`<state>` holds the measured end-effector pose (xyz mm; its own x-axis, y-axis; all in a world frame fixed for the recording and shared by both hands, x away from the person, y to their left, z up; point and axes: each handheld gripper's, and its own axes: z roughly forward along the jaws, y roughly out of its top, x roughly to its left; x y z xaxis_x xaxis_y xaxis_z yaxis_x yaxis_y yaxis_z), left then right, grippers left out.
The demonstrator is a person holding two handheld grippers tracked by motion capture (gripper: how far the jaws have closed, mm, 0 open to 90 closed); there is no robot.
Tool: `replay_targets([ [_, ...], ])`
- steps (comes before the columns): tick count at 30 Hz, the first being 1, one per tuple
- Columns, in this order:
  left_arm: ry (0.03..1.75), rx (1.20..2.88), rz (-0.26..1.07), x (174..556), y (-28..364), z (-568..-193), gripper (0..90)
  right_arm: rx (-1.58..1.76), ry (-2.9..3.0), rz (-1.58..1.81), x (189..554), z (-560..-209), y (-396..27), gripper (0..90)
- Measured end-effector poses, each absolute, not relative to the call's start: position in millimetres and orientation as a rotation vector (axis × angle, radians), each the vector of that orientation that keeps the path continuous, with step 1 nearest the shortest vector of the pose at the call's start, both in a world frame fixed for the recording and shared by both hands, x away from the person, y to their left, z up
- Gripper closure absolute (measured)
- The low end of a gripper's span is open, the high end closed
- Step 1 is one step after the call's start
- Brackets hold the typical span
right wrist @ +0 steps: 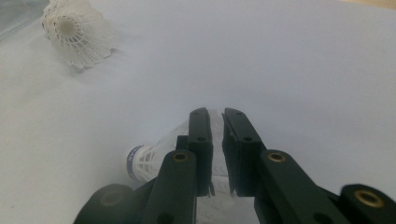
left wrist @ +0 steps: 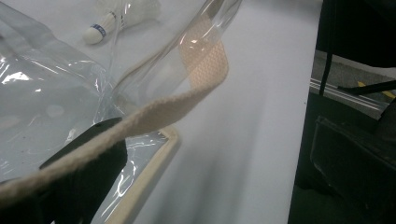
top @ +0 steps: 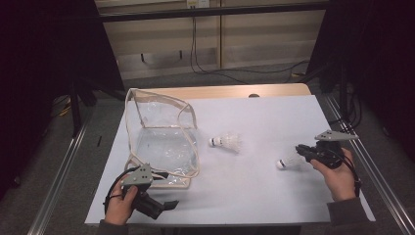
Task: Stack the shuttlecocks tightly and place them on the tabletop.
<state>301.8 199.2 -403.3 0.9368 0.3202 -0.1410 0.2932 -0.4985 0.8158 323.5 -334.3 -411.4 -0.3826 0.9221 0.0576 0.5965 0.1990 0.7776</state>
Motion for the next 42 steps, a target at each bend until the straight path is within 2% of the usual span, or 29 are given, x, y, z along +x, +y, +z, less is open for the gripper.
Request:
replay_targets([
  [16, 0.434, 2.124, 0.037, 301.5, 199.1, -403.3, 3.7, 1.407, 2.046, 1.052, 320.2, -404.0, -336.7, 81.1],
  [25, 0.437, 2.119, 0.037, 301.4, 198.9, -403.3, 3.7, 1.416, 2.03, 1.055, 318.4, -398.7, -335.9, 75.2],
  [29, 0.431, 2.122, 0.035, 301.5, 198.7, -402.9, 3.7, 1.423, 2.02, 1.051, 318.3, -398.5, -336.8, 67.9],
  [33, 0.425, 2.128, 0.038, 301.8, 199.1, -402.7, 3.7, 1.437, 2.017, 1.064, 319.2, -399.0, -334.4, 53.2],
  [42, 0.424, 2.127, 0.039, 301.8, 199.3, -402.7, 3.7, 1.483, 2.022, 1.09, 321.8, -406.6, -332.6, 27.8],
])
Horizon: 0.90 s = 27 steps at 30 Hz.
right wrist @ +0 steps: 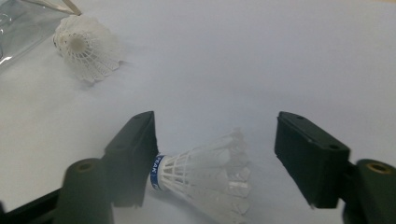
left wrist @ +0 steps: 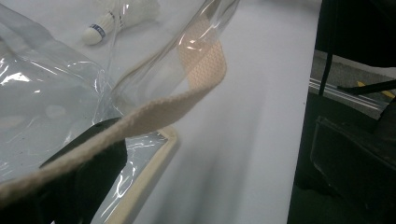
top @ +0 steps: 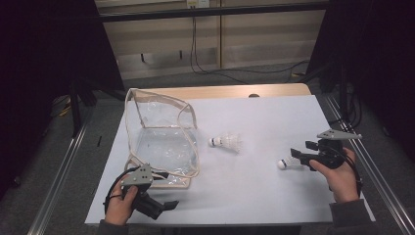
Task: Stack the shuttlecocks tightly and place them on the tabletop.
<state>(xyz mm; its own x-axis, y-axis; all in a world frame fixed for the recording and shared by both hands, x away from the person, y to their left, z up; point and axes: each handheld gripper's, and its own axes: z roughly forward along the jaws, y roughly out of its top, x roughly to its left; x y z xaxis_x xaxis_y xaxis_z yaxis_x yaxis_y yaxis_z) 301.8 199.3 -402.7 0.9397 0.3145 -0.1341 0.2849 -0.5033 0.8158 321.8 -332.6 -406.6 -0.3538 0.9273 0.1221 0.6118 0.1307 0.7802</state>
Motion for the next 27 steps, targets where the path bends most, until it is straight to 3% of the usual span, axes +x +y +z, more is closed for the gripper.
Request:
replay_targets([
  [16, 0.423, 2.127, 0.039, 302.0, 199.4, -402.6, 3.7, 1.522, 2.059, 1.073, 323.6, -417.3, -329.8, 8.4],
  [19, 0.424, 2.127, 0.039, 302.0, 199.4, -402.5, 3.7, 1.548, 2.074, 1.068, 323.7, -418.8, -329.9, 12.8],
  [22, 0.422, 2.125, 0.038, 301.9, 199.4, -402.5, 3.8, 1.534, 2.102, 1.078, 323.2, -419.1, -330.3, 24.2],
  [27, 0.422, 2.123, 0.037, 301.9, 199.2, -402.6, 3.8, 1.525, 2.157, 1.047, 323.1, -420.6, -330.1, 35.6],
])
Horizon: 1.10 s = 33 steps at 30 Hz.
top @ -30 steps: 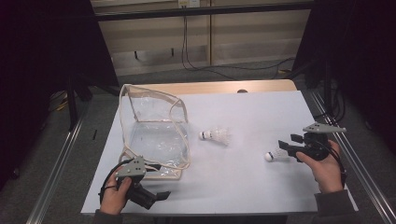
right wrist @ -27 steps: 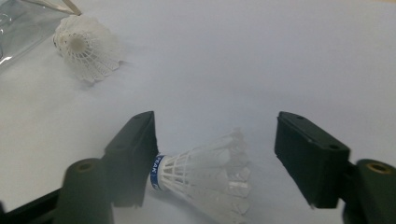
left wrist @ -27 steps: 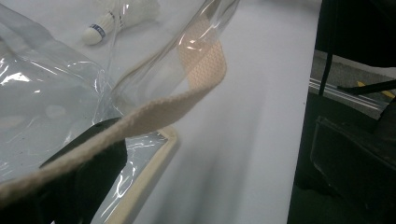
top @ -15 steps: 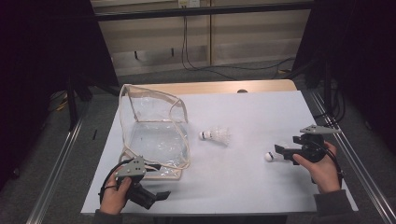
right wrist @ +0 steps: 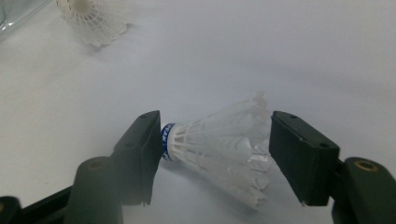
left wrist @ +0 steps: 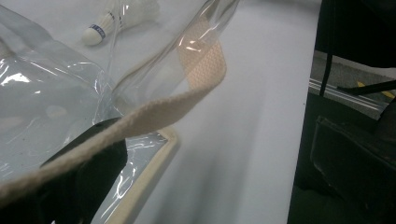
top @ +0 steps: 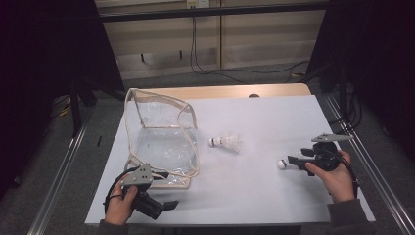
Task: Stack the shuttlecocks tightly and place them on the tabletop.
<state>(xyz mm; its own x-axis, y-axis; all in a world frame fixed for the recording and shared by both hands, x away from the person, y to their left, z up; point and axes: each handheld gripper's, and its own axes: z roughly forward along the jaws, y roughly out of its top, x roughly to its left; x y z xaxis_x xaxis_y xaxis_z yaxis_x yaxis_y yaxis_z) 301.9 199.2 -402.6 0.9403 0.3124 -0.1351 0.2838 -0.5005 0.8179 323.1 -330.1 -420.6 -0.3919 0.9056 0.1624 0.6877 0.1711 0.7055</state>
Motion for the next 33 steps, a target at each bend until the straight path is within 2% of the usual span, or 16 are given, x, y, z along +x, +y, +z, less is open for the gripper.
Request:
replay_targets([
  [2, 0.423, 2.123, 0.038, 301.8, 199.2, -402.6, 3.8, 1.515, 2.178, 1.056, 323.0, -420.9, -330.8, 42.1],
  [14, 0.423, 2.122, 0.038, 301.9, 199.2, -402.6, 3.8, 1.493, 2.214, 1.042, 322.5, -421.2, -329.2, 54.5],
  [24, 0.43, 2.119, 0.038, 301.6, 199.0, -402.6, 3.8, 1.447, 2.23, 1.063, 321.2, -417.9, -325.2, 74.9],
  [33, 0.428, 2.118, 0.04, 301.8, 199.0, -402.7, 3.8, 1.426, 2.273, 1.091, 320.5, -416.2, -322.3, 82.1],
])
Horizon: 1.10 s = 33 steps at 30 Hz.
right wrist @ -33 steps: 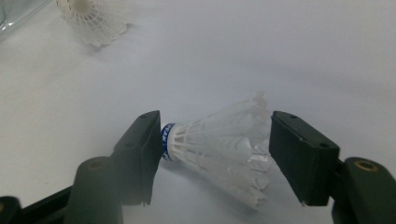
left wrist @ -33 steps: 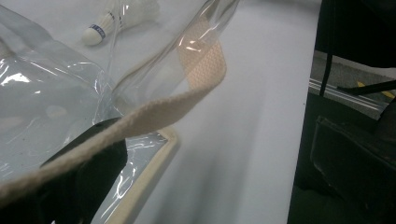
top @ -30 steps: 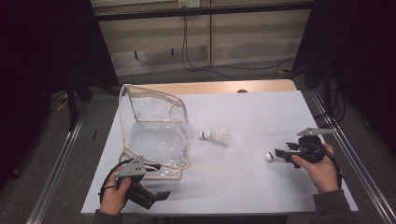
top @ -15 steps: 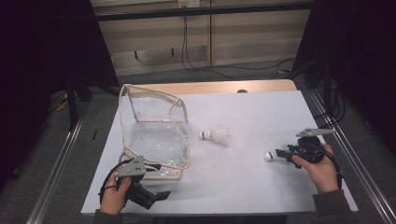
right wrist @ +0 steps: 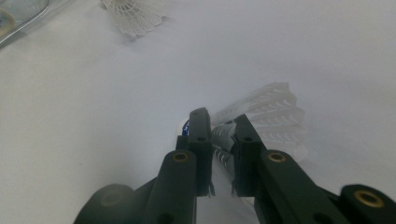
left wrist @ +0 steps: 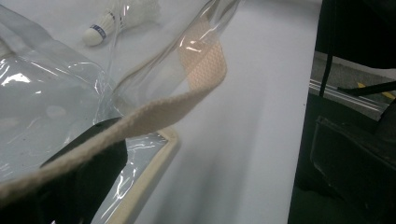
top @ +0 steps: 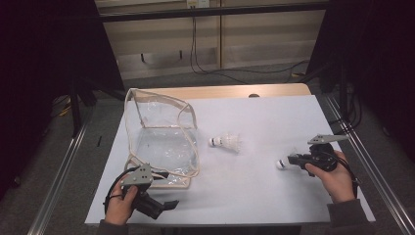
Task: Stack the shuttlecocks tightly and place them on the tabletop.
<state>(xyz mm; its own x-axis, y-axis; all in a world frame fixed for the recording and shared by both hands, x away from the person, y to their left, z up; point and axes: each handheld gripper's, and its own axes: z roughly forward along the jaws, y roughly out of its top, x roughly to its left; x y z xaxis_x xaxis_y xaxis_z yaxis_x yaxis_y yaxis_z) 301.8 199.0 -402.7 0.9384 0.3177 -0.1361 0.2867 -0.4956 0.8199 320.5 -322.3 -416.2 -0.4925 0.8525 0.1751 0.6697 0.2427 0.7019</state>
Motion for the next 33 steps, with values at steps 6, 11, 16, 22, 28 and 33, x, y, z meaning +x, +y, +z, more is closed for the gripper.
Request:
replay_targets([
  [6, 0.43, 2.116, 0.04, 301.8, 199.0, -402.7, 3.8, 1.44, 2.233, 1.132, 319.9, -415.3, -323.6, 89.7],
  [11, 0.428, 2.117, 0.04, 301.9, 199.0, -402.7, 3.8, 1.442, 2.197, 1.184, 319.9, -414.6, -323.2, 89.9],
  [16, 0.427, 2.123, 0.042, 302.0, 198.9, -402.4, 3.8, 1.411, 2.179, 1.221, 323.9, -415.8, -314.1, 89.7],
  [22, 0.426, 2.122, 0.042, 302.3, 199.0, -402.5, 3.8, 1.38, 2.217, 1.211, 326.2, -418.5, -305.4, 88.2],
  [28, 0.429, 2.116, 0.041, 302.2, 198.9, -402.7, 3.8, 1.38, 2.273, 1.127, 323.6, -419.2, -311.2, 84.1],
  [33, 0.432, 2.116, 0.043, 302.3, 198.8, -402.6, 3.8, 1.371, 2.322, 1.092, 321.7, -421.1, -315.1, 86.2],
])
